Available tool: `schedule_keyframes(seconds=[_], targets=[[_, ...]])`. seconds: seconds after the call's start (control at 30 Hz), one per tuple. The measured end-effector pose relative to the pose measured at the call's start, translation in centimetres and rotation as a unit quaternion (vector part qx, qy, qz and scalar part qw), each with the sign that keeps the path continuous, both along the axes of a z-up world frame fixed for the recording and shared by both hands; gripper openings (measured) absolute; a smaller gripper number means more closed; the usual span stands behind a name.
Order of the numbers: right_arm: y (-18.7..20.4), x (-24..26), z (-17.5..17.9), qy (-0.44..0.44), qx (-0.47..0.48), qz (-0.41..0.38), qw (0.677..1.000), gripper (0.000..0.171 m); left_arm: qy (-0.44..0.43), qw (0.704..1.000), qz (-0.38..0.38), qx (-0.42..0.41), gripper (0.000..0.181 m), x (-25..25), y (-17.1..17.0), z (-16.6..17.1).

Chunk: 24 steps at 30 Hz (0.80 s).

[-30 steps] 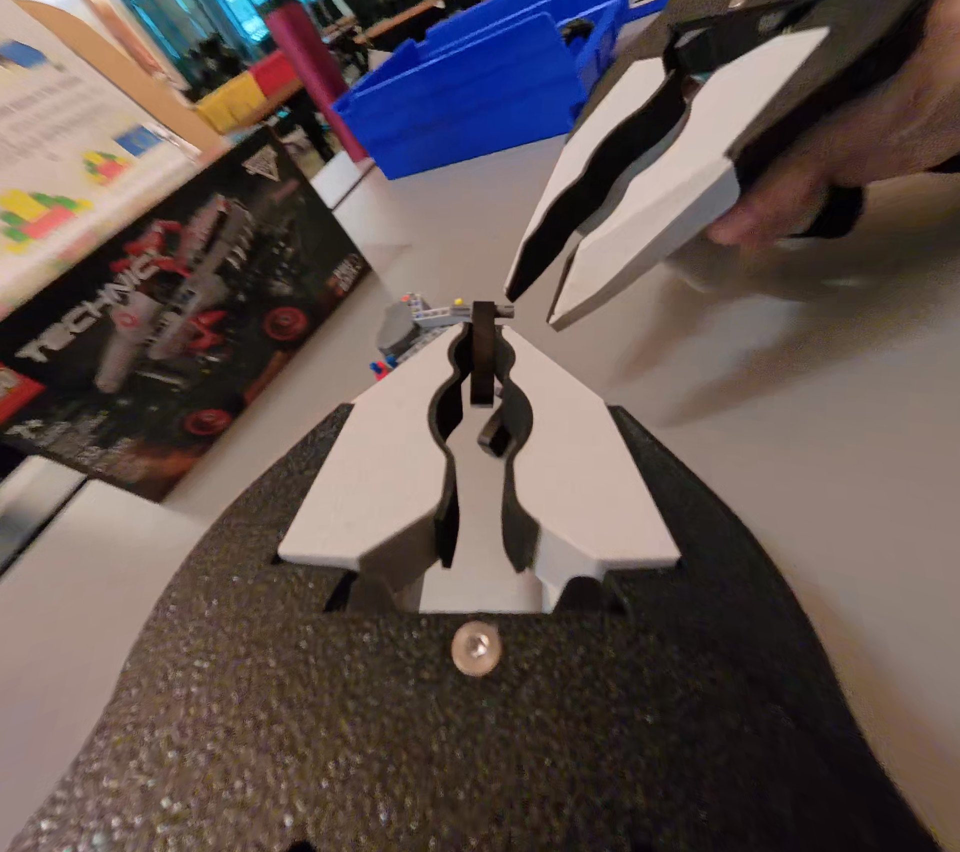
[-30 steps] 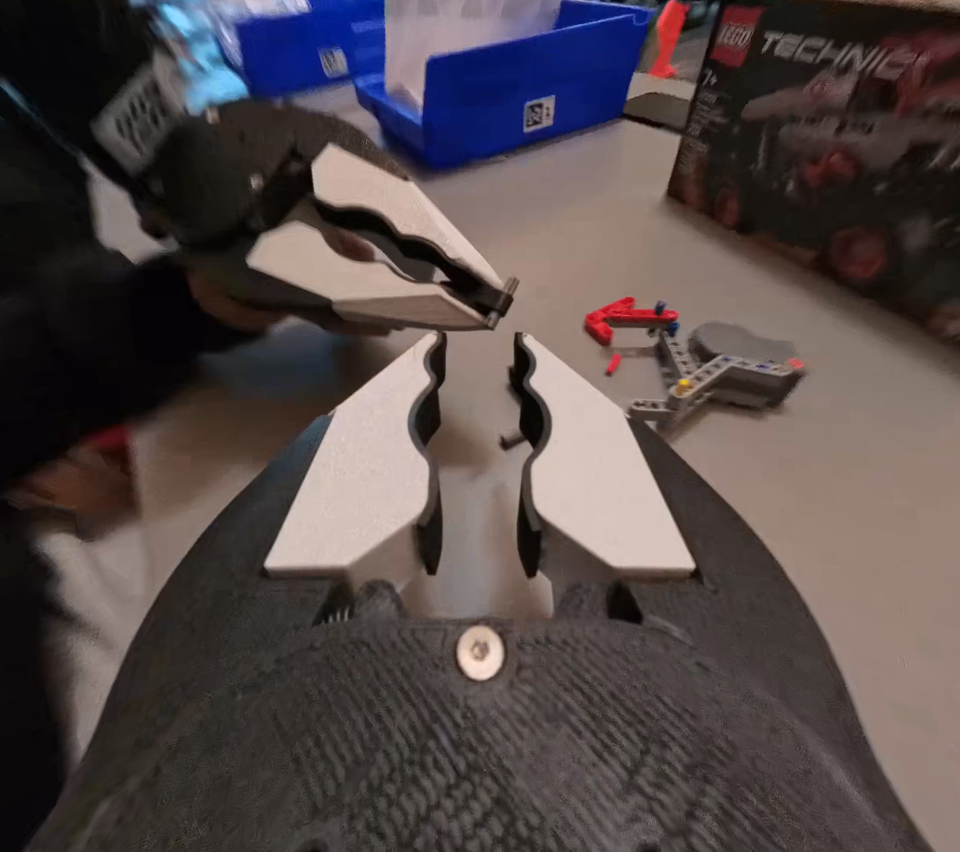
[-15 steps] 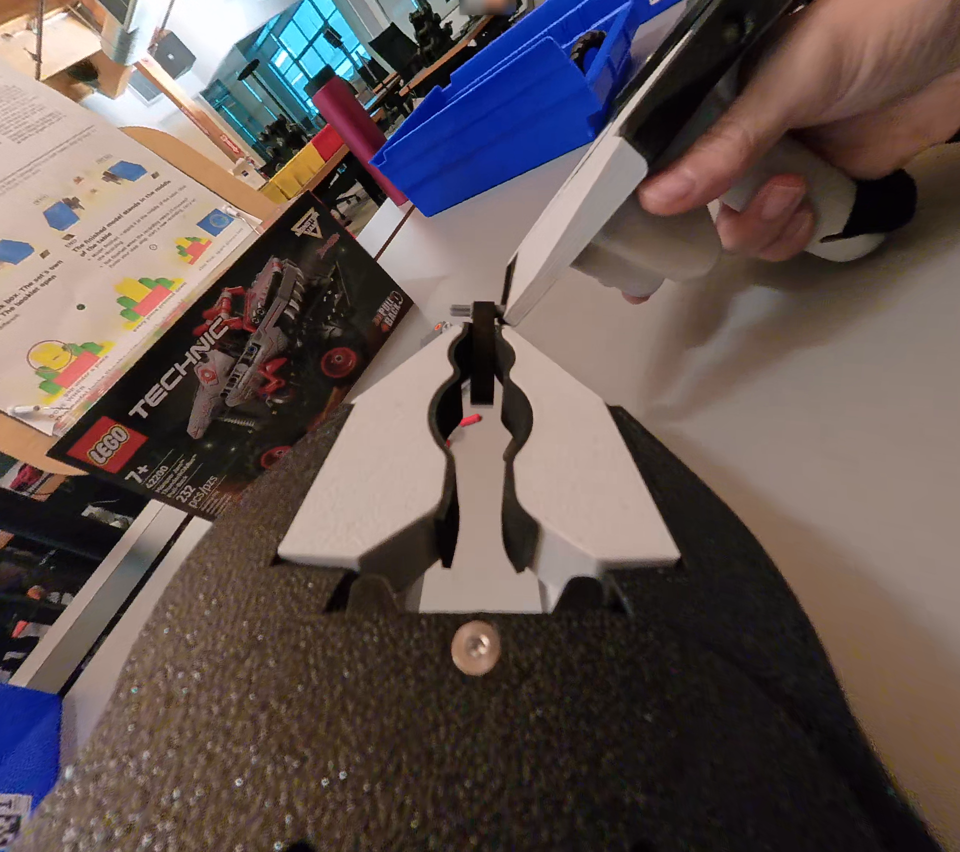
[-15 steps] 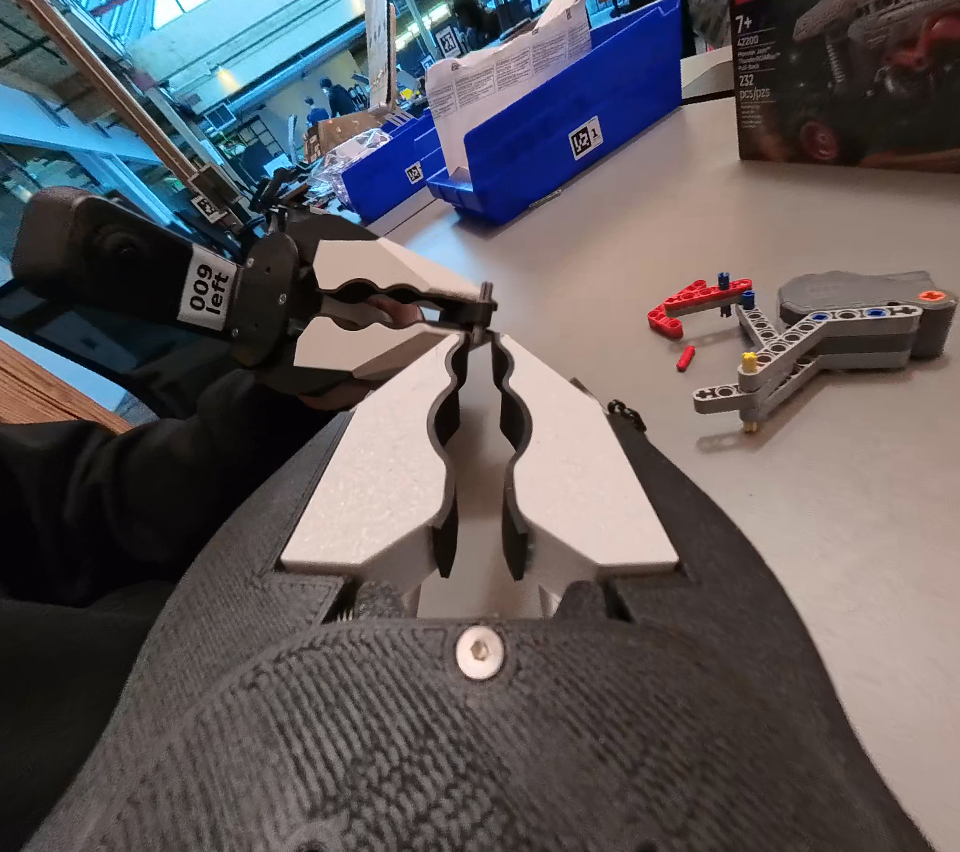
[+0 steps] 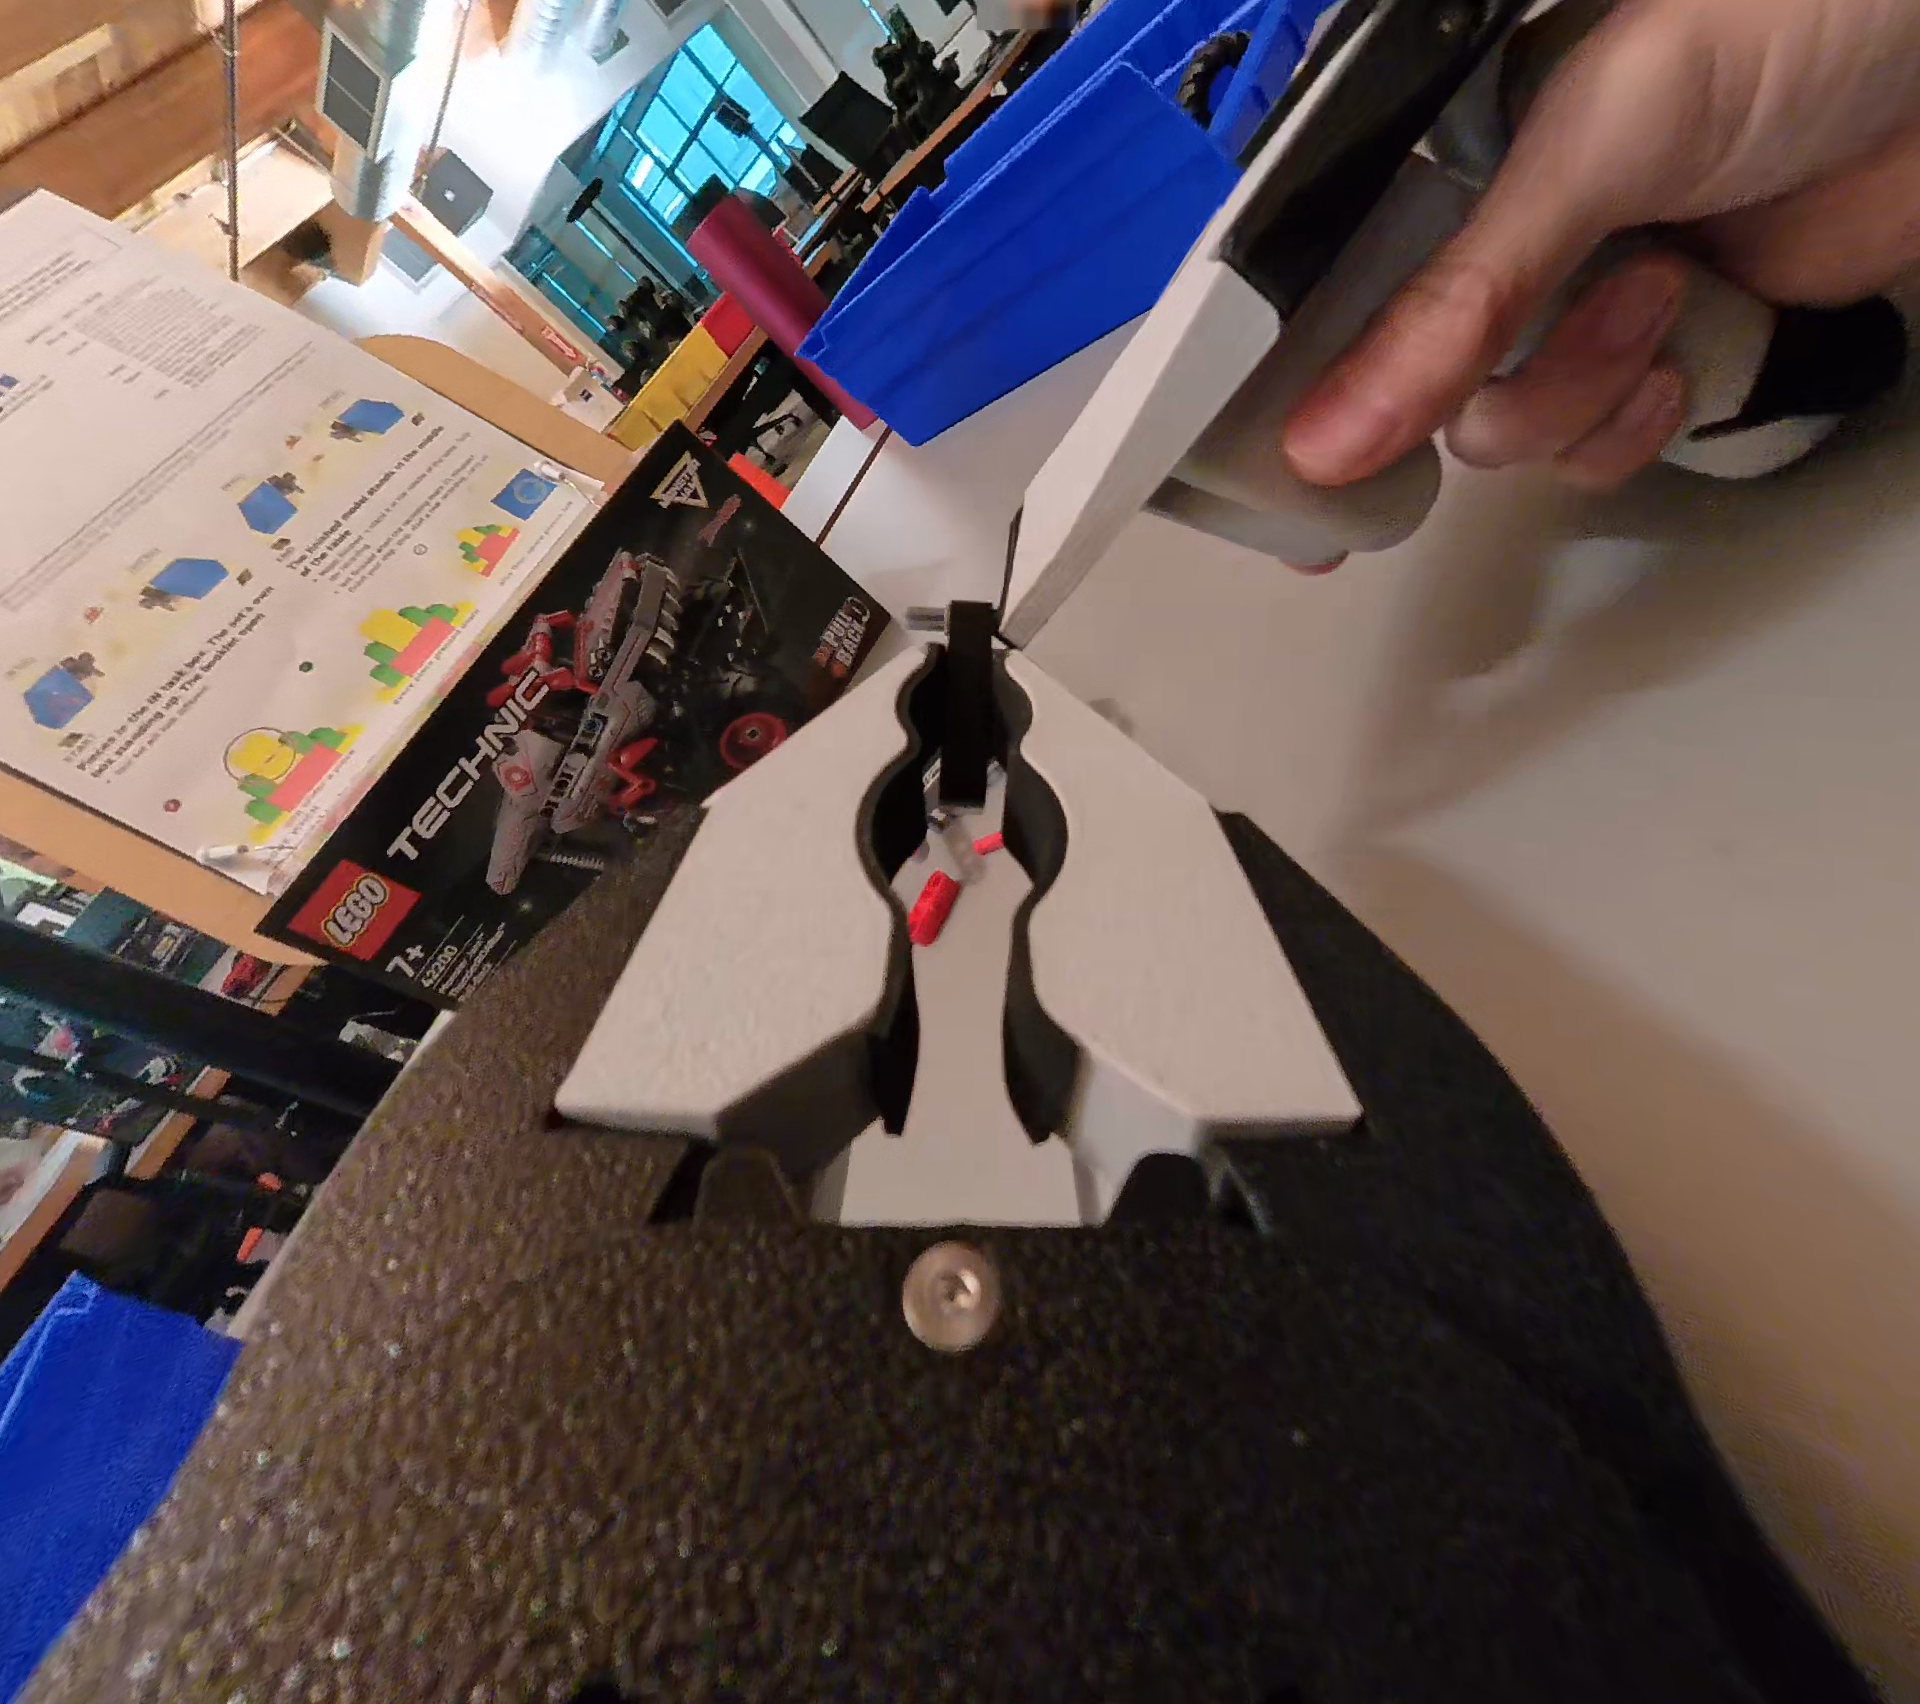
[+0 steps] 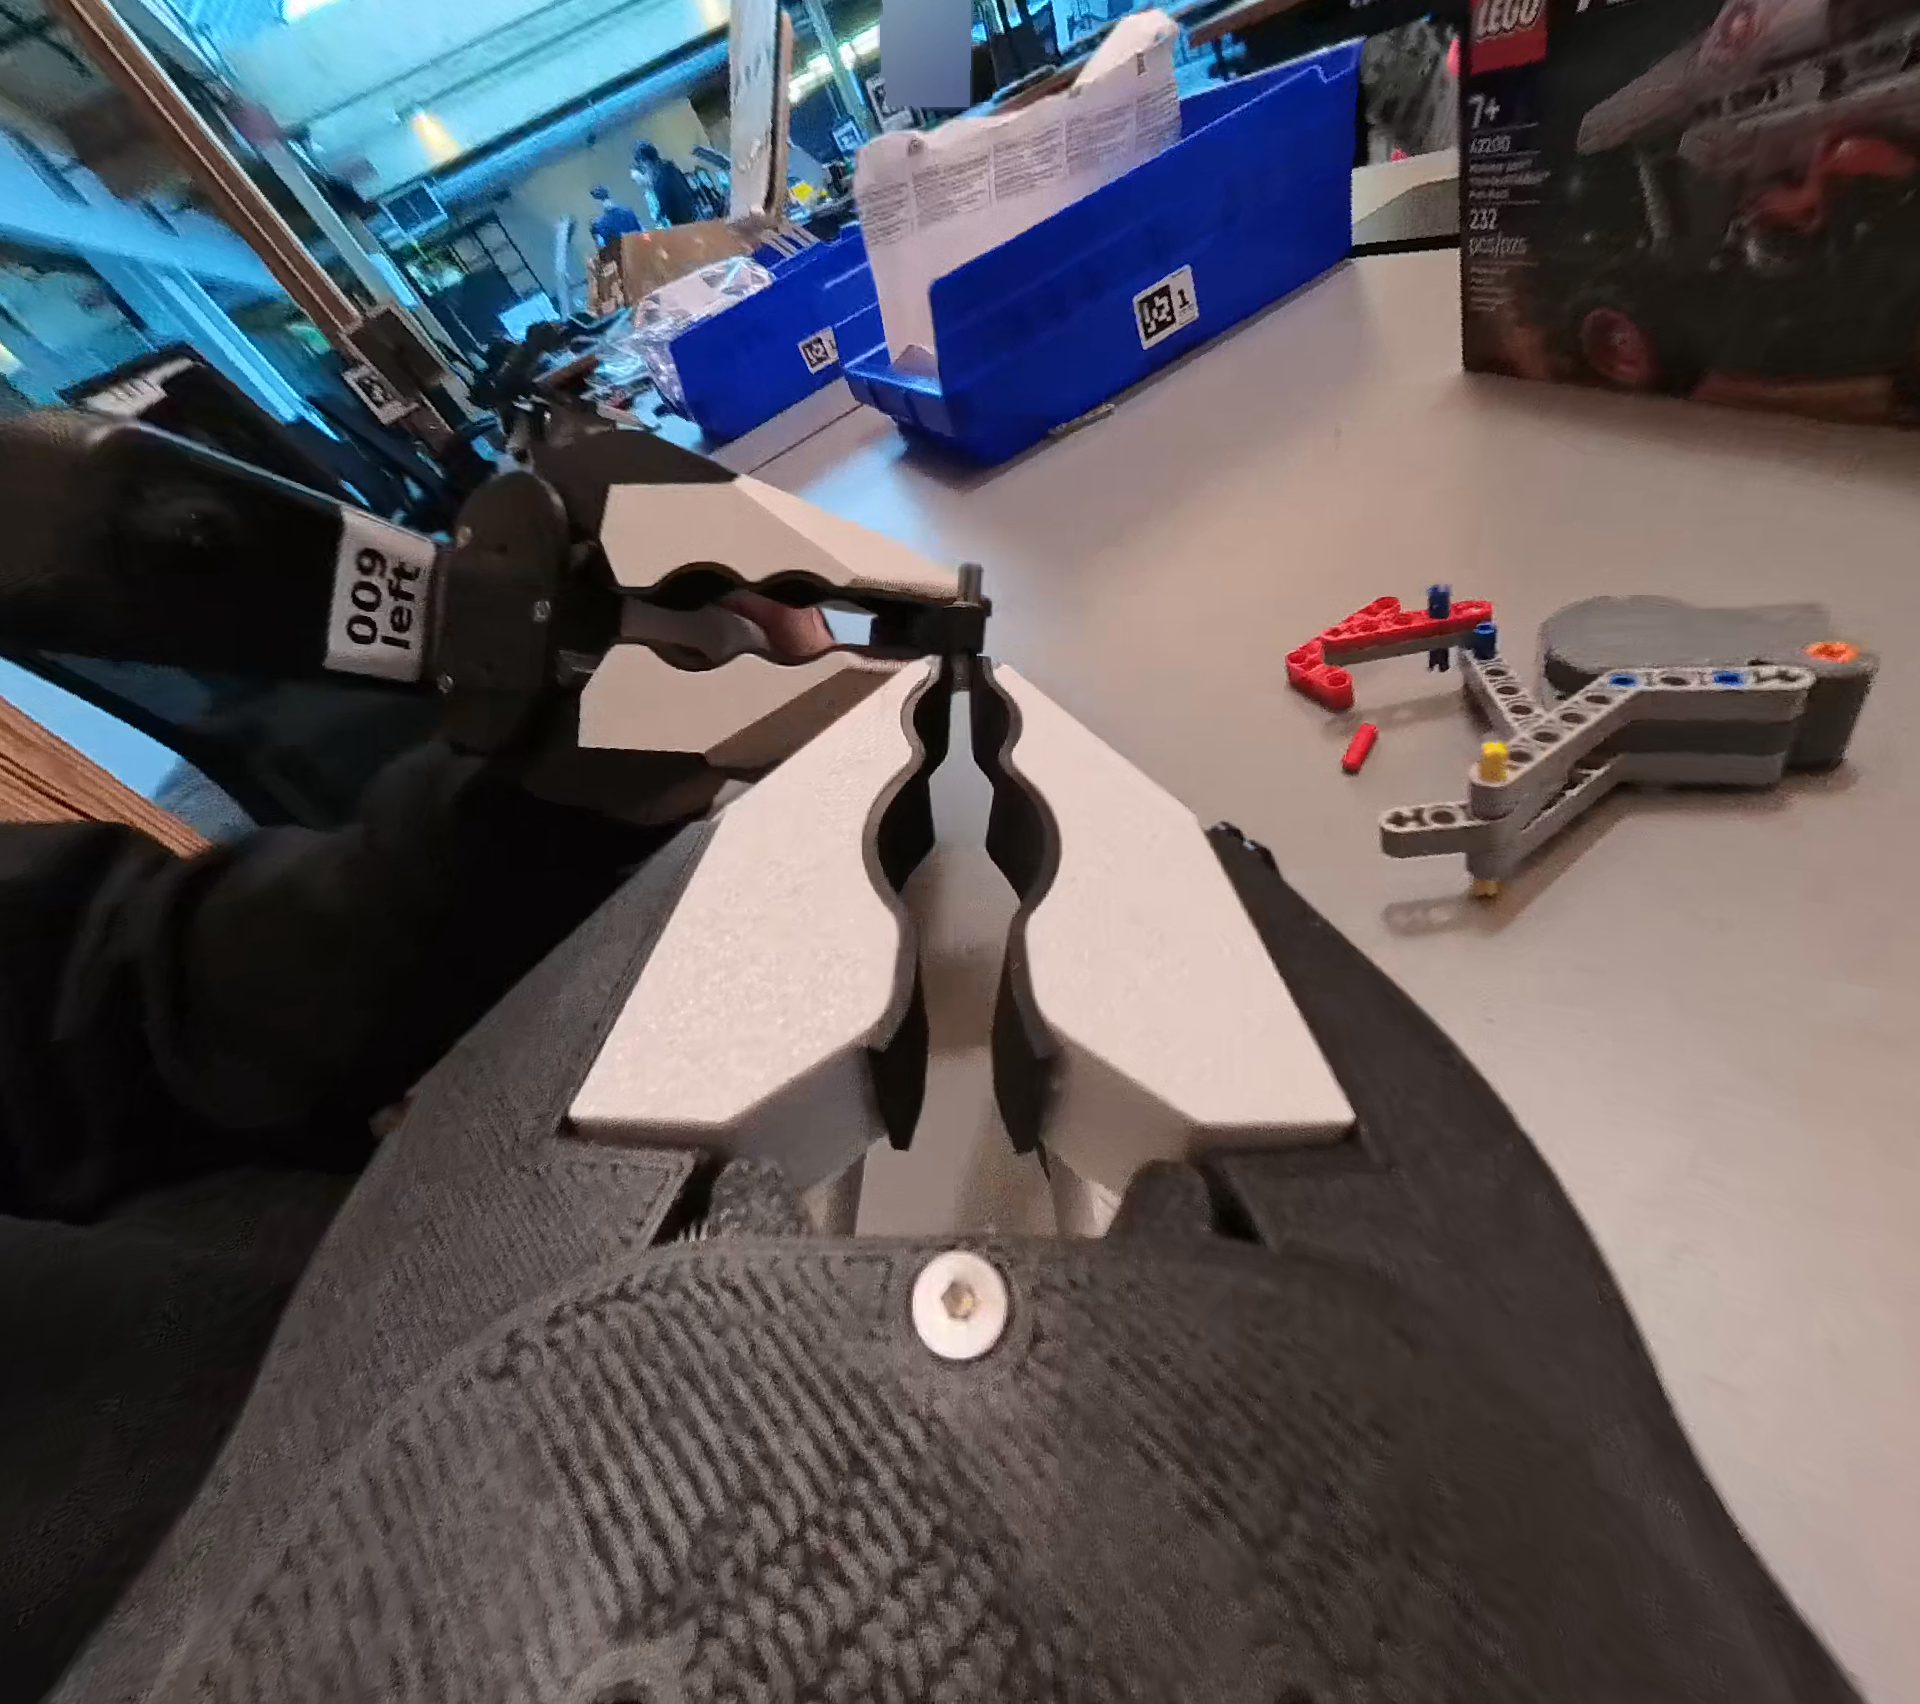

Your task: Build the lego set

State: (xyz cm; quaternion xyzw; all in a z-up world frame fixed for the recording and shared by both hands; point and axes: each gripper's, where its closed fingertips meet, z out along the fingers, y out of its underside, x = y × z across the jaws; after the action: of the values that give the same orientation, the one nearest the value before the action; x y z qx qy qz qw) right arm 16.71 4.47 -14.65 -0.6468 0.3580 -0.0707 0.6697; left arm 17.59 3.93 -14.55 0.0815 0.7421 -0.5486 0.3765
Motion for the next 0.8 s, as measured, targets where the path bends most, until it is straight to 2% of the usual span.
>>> schedule_keyframes(seconds=[0.03,0.3,0.53,0.7,0.8], targets=[[0.0,0.1,0.0,-0.004,-0.004,-0.002,1.000,0.004,0.000,1.000,0.004,-0.002,0.006,0.1,0.0,0.0],[-0.3,0.2,0.4,-0.015,-0.021,-0.002,1.000,0.004,-0.008,0.999,0.040,-0.014,0.006,0.4,-0.1,0.6],[-0.6,0.1,1.5,-0.015,0.020,-0.001,1.000,0.004,-0.002,0.998,0.050,-0.048,0.006,0.1,-0.5,1.6],[-0.7,-0.4,2.2,-0.045,0.050,0.017,0.998,0.003,-0.082,0.995,0.046,-0.028,0.005,-0.5,-0.6,2.1],[-0.8,-0.5,2.1,-0.049,0.054,0.020,0.997,0.004,-0.100,0.994,0.046,-0.017,0.005,-0.6,-0.7,2.0]])
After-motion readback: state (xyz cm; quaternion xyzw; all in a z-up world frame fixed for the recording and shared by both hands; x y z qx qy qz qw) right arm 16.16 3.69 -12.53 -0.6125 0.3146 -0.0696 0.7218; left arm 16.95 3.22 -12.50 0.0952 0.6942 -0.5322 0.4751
